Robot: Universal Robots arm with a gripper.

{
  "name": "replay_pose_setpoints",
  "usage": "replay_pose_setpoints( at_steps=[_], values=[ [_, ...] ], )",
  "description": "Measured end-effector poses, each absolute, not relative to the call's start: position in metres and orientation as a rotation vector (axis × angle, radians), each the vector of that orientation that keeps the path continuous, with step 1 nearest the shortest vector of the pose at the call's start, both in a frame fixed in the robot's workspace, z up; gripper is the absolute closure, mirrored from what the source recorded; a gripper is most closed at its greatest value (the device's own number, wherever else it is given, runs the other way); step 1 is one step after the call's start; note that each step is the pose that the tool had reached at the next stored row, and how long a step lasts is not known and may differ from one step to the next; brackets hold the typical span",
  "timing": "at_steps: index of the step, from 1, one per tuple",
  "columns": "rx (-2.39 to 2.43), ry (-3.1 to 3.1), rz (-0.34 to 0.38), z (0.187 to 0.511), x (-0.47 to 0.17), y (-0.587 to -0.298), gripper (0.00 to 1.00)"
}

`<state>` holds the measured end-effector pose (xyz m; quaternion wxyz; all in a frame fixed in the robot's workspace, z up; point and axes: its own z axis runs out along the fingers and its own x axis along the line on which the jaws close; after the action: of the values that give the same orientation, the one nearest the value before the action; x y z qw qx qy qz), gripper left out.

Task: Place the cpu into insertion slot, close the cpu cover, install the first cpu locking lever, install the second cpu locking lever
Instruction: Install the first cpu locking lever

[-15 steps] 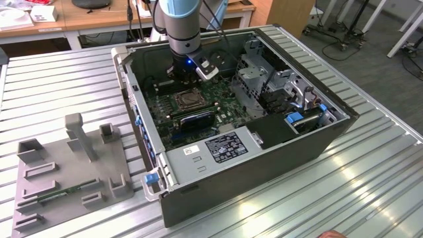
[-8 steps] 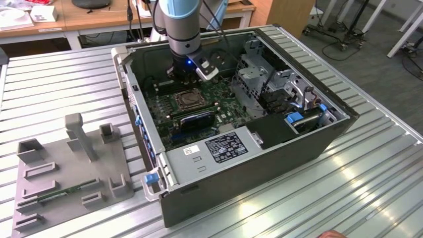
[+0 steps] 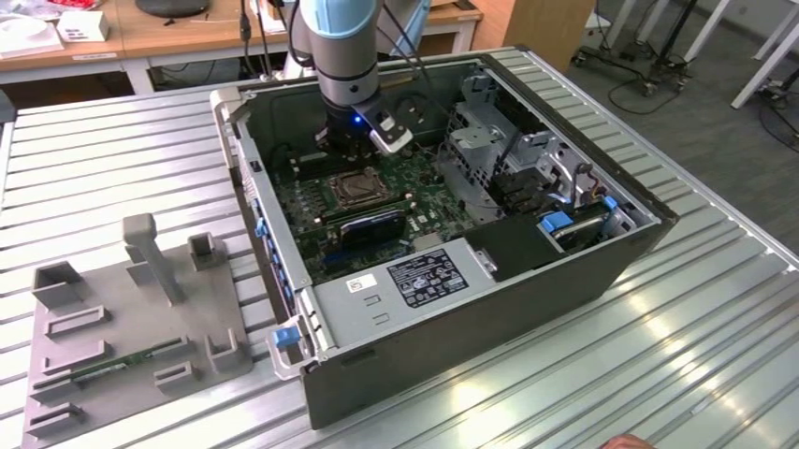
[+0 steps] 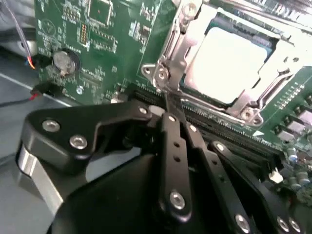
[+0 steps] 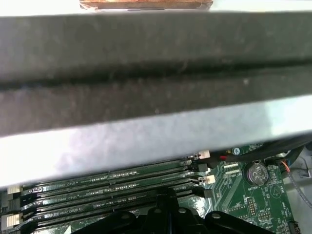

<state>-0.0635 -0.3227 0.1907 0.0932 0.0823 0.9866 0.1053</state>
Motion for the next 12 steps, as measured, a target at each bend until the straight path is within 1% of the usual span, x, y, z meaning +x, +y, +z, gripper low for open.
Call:
replay_pose_setpoints(
  at_steps=[12],
  values=[
    [0.245,2.927,0.322,0.1908,-0.0634,-0.3211,0.89]
  ],
)
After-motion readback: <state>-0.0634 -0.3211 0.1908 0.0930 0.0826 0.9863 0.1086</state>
